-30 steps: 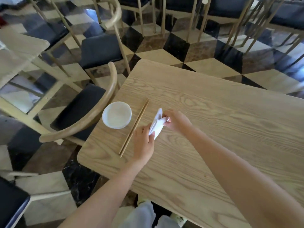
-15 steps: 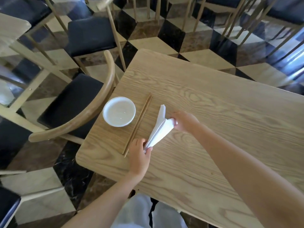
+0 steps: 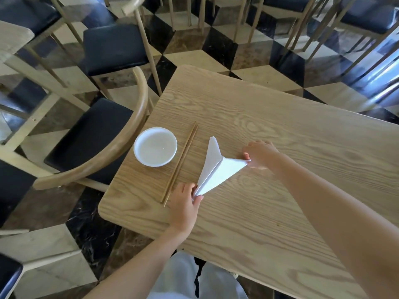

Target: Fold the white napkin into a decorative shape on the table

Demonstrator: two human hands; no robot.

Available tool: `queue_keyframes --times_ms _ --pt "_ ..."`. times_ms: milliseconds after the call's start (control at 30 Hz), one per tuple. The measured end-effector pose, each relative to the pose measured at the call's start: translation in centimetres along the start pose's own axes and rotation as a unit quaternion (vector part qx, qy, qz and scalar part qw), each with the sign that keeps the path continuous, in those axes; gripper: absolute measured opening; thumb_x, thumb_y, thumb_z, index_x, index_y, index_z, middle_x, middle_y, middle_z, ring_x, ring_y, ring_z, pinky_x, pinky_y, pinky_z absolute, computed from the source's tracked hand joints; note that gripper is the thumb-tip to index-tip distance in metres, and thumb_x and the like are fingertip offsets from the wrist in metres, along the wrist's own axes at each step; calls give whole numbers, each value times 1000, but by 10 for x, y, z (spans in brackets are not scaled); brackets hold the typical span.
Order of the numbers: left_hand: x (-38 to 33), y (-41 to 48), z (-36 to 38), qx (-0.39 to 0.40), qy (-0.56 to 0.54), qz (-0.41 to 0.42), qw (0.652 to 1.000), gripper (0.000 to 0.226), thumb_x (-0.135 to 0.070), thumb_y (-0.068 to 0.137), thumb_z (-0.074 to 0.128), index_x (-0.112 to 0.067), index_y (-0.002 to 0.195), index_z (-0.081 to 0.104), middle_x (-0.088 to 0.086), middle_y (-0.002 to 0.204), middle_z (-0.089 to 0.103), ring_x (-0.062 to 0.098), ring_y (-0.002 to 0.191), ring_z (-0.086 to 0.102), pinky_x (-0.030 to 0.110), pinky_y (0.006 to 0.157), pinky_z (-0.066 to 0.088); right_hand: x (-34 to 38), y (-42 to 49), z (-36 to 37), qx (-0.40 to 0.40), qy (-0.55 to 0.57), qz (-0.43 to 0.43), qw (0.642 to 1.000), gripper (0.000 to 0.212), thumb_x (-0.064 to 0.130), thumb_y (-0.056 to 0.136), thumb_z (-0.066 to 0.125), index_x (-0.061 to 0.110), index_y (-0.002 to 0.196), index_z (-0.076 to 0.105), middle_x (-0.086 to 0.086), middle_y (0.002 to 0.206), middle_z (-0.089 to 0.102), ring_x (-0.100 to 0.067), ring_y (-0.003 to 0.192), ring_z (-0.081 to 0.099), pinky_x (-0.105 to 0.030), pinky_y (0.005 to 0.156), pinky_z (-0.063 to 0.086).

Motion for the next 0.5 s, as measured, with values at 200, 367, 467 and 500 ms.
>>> queue_keyframes --times_ms 200,367,467,500 --pt "-2 -9 2 18 -2 2 1000 26 -15 80 68 -12 105 58 -6 90 52 14 76 57 27 60 46 3 4 -11 -76 43 -1 996 25 26 90 49 17 113 54 -5 117 58 -25 113 51 -34 90 37" --pt "-6 -11 7 29 -1 -8 1000 28 -15 83 66 -11 109 56 -9 86 47 19 77 58 27 62 45 2 -1 -11 -127 92 18 987 24 18 87 51 12 109 55 -9 112 59 -28 110 50 -35 86 38" --pt "-7 -10 9 57 8 -4 998 34 -18 84 65 -10 115 53 -5 93 53 18 85 58 29 68 49 -3 -4 -5 -134 133 41 981 23 17 86 51 12 109 55 -9 114 57 -29 111 49 -35 86 39" --pt "-11 -10 9 79 15 2 997 41 -20 83 66 -9 119 50 0 100 56 19 89 59 31 73 50 -7 -7 -3 -124 158 56 978 24 17 86 52 12 109 55 -9 115 57 -30 111 49 -36 86 40"
Point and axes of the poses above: each hand's wrist, its own y-axis towards the middle knuckle, its own z-axis out of the palm, x = y × z, the point moved 8 cm from there along y, towards the middle knuckle
